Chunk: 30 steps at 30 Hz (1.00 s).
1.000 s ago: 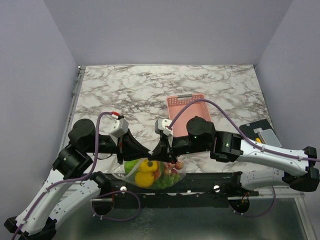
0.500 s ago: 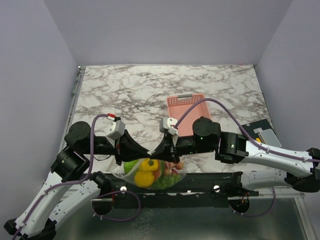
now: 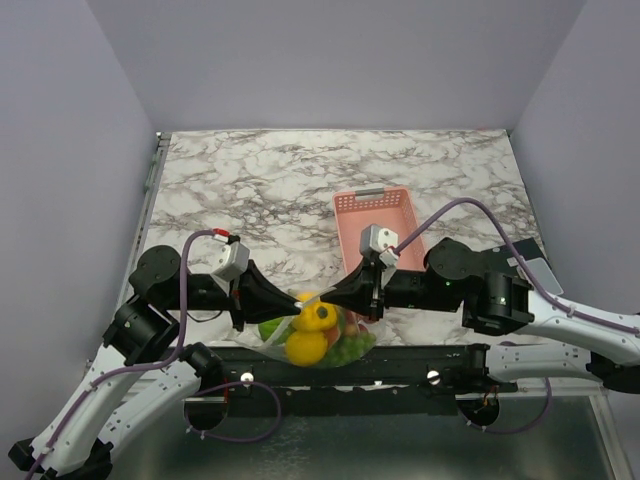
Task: Place the food in the zip-top bag and seal the zipper
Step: Zip the zipper food storage bag at the center of the board.
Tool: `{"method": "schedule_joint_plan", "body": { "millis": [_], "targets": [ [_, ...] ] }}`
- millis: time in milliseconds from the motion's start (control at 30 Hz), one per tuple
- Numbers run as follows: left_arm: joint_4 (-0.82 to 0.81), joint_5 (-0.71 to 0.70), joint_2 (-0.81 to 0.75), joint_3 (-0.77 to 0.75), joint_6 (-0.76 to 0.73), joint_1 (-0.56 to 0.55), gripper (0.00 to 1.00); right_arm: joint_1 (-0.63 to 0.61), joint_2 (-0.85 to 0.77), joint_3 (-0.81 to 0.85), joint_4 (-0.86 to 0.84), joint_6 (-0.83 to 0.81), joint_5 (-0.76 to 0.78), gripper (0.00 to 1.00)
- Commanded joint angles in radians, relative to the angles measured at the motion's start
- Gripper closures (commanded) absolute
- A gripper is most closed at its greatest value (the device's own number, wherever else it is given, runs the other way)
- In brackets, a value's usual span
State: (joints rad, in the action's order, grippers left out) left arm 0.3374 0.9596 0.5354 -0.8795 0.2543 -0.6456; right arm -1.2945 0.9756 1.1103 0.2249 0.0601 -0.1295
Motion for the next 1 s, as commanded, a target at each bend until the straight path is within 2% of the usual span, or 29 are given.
{"method": "schedule_joint_plan", "body": {
  "millis": [0,133,533,967],
  "targets": [
    [0.032,0.020,-0.027,0.022,0.017,-0.003,1.00,0.003,-0.078,-0.007,-0.119,-0.024,0.220,0.99],
    [0.031,0.015,-0.035,0.026,0.029,-0.003,1.00,0.003,-0.094,-0.020,-0.104,-0.031,0.349,0.99],
    [0.038,-0.050,-0.070,0.036,0.054,-0.003,1.00,0.004,-0.116,-0.046,-0.094,-0.050,0.607,0.99],
    [0.046,-0.111,-0.098,0.045,0.082,-0.003,1.00,0.004,-0.122,-0.088,-0.176,-0.121,0.779,0.99]
  ]
}}
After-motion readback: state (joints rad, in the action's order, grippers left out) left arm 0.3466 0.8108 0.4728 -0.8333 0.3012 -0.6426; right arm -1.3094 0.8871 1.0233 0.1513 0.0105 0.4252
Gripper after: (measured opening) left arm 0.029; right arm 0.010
